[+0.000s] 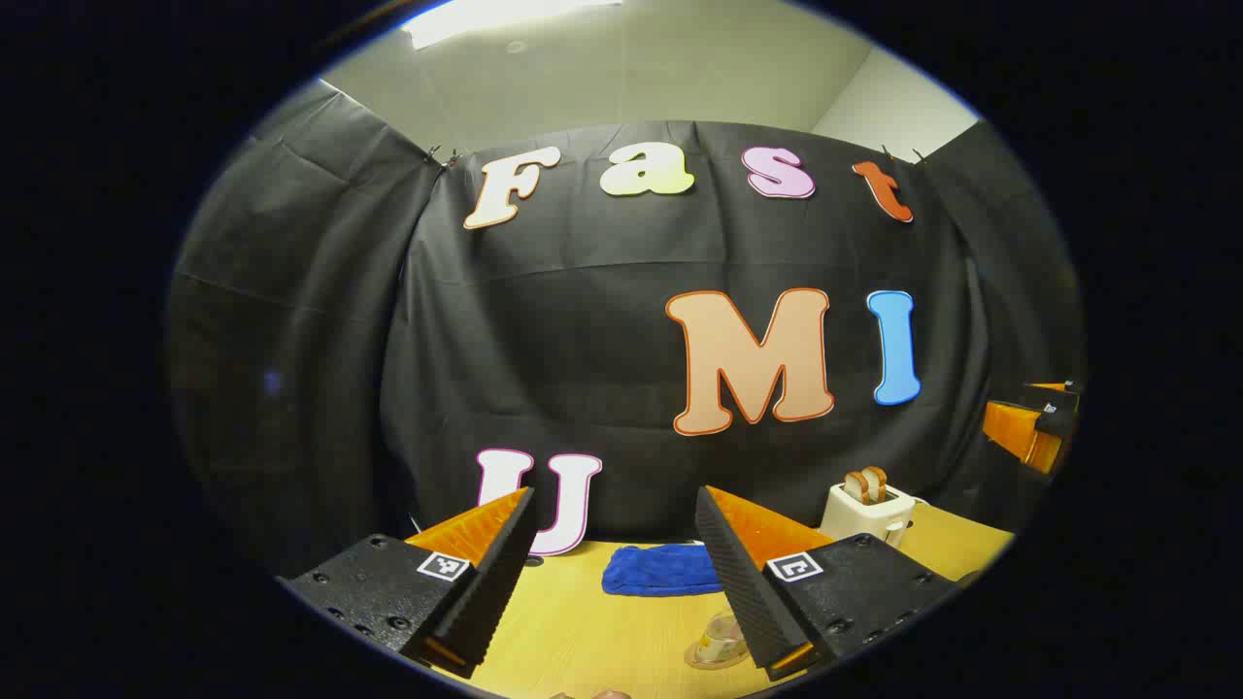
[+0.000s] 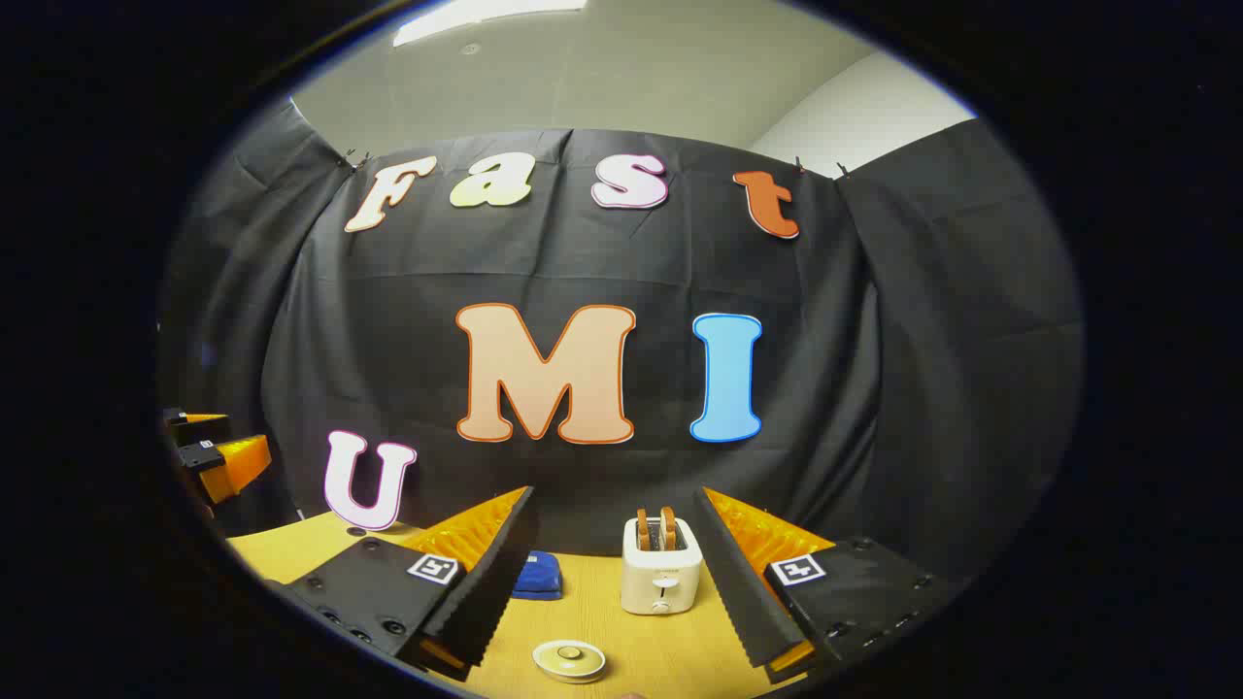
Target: Open the teacup lid with one hand, grasp the water bottle and pour water into the teacup with the other hand; after pouring, place the water bottle on the coaster and then close the teacup lid.
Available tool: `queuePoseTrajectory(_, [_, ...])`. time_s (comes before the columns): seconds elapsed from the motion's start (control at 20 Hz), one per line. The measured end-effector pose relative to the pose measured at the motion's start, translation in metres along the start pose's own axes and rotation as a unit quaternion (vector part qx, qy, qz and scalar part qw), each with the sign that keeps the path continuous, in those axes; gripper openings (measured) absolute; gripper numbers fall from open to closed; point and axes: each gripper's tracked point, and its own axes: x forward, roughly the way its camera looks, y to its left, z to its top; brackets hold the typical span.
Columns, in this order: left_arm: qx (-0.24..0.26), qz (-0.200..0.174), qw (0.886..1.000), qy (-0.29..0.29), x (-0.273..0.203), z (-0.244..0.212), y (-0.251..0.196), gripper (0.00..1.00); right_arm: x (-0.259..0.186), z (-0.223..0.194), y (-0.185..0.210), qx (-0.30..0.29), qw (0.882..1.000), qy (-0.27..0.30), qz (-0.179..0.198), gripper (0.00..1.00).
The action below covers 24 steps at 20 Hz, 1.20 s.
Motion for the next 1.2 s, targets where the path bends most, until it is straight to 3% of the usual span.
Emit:
queuePoseTrajectory(0.05, [0.0,0.001,1.0,-0.001,-0.001,0.001,0.0,0.94,0.0,0.0,0.0,0.001,1.0,-0.001,0.002,0.95])
queuePoseTrajectory(0.2, [0.002,0.003,1.0,-0.004,-0.004,0.003,-0.001,0.94,0.0,-0.001,-0.001,0.003,1.0,-0.001,0.005,0.99])
queuePoseTrajectory(0.25, [0.002,0.004,1.0,-0.003,-0.004,0.003,-0.002,0.94,-0.001,-0.002,-0.002,0.005,1.0,0.001,0.006,0.95])
queuePoseTrajectory(0.4, [0.004,0.003,1.0,-0.004,-0.006,0.004,-0.004,0.92,-0.002,-0.004,-0.003,0.006,1.0,0.004,0.009,0.96])
queuePoseTrajectory(0.45, [0.005,0.004,1.0,-0.004,-0.006,0.004,-0.004,0.92,-0.002,-0.003,-0.003,0.005,1.0,0.003,0.009,0.99])
queuePoseTrajectory(0.5, [0.006,0.003,1.0,-0.006,-0.006,0.005,-0.004,0.94,-0.003,-0.002,-0.004,0.005,1.0,0.001,0.01,0.95])
queuePoseTrajectory(0.55, [0.006,0.003,1.0,-0.008,-0.007,0.006,-0.005,0.94,-0.003,-0.001,-0.003,0.004,1.0,-0.002,0.011,0.99])
queuePoseTrajectory(0.65, [0.009,0.002,1.0,-0.009,-0.006,0.007,-0.006,0.94,-0.002,-0.001,-0.001,0.005,1.0,-0.001,0.015,0.95])
queuePoseTrajectory(0.8, [0.011,0.002,1.0,-0.013,-0.008,0.01,-0.006,0.93,0.0,-0.007,0.0,0.006,1.0,0.006,0.018,0.95])
queuePoseTrajectory(0.85, [0.011,0.002,1.0,-0.012,-0.008,0.008,-0.006,0.94,0.0,-0.009,0.001,0.006,1.0,0.009,0.021,0.99])
queuePoseTrajectory(1.15, [0.01,0.007,1.0,-0.01,-0.007,0.006,-0.003,0.95,0.006,-0.012,0.008,0.002,0.999,0.008,0.034,0.95])
queuePoseTrajectory(1.2, [0.011,0.009,1.0,-0.01,-0.006,0.007,-0.002,0.93,0.007,-0.013,0.01,0.002,0.999,0.01,0.036,0.99])
